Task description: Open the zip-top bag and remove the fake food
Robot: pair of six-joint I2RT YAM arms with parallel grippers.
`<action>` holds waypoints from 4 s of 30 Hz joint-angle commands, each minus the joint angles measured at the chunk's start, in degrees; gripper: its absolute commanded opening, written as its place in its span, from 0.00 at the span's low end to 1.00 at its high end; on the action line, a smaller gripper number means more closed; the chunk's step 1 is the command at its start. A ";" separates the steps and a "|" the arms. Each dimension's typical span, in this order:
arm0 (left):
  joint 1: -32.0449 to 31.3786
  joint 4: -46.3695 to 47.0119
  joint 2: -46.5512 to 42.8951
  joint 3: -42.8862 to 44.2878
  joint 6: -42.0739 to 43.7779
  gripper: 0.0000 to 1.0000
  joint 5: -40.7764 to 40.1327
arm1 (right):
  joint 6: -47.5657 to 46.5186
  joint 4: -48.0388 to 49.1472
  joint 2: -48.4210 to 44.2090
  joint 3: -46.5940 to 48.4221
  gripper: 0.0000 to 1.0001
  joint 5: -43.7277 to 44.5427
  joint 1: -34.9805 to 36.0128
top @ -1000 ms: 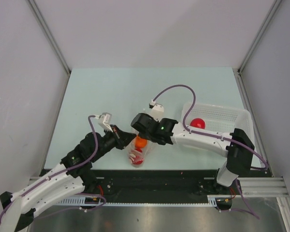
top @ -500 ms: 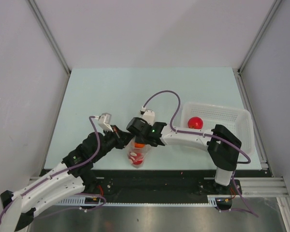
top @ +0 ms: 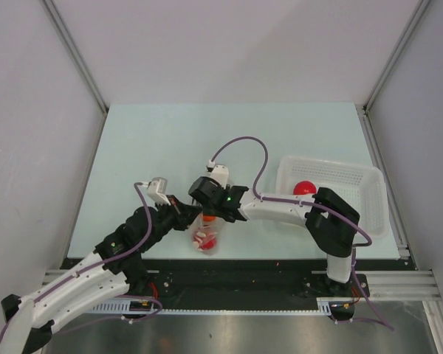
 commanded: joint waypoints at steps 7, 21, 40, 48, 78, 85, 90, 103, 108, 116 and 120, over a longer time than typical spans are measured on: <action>-0.19 -1.61 -2.06 -0.96 -0.96 0.00 -1.17 | -1.91 -8.68 2.72 1.49 0.70 5.70 0.37; -0.19 -0.38 -0.13 1.06 -0.51 0.00 0.67 | -7.62 -5.02 1.12 2.11 0.78 5.80 -1.21; -0.19 -0.65 -1.35 -0.26 -1.66 0.00 0.85 | -14.57 5.89 5.61 0.62 0.58 2.62 -3.41; -0.19 -2.57 -1.79 0.97 -0.96 0.00 -1.43 | -13.96 -2.18 -0.45 3.60 0.21 3.52 -0.68; -2.91 9.72 8.57 0.80 -2.01 0.00 9.02 | 21.72 -13.80 -17.85 2.38 0.00 8.96 -0.50; -3.00 6.51 7.53 1.50 -2.10 0.00 7.54 | 18.40 -9.32 -21.45 -1.05 0.00 2.90 -3.32; -3.00 0.59 5.85 4.30 -0.79 0.00 0.06 | 6.89 -9.48 -23.83 -0.09 0.00 -4.92 -1.48; -3.00 -3.81 5.06 11.43 5.46 0.00 2.25 | -12.29 -6.23 -26.57 -4.92 0.07 -0.01 3.71; -3.00 -1.71 7.78 10.65 3.27 0.00 7.00 | -6.93 -13.08 -22.26 -2.37 0.17 -1.92 1.78; -3.00 -0.64 7.79 7.48 2.12 0.00 4.99 | -8.50 -12.22 -16.46 -5.09 0.43 -8.09 2.04; -3.00 -1.61 6.56 6.69 1.24 0.00 2.44 | -10.17 -11.42 -13.91 -5.45 0.50 -9.32 1.95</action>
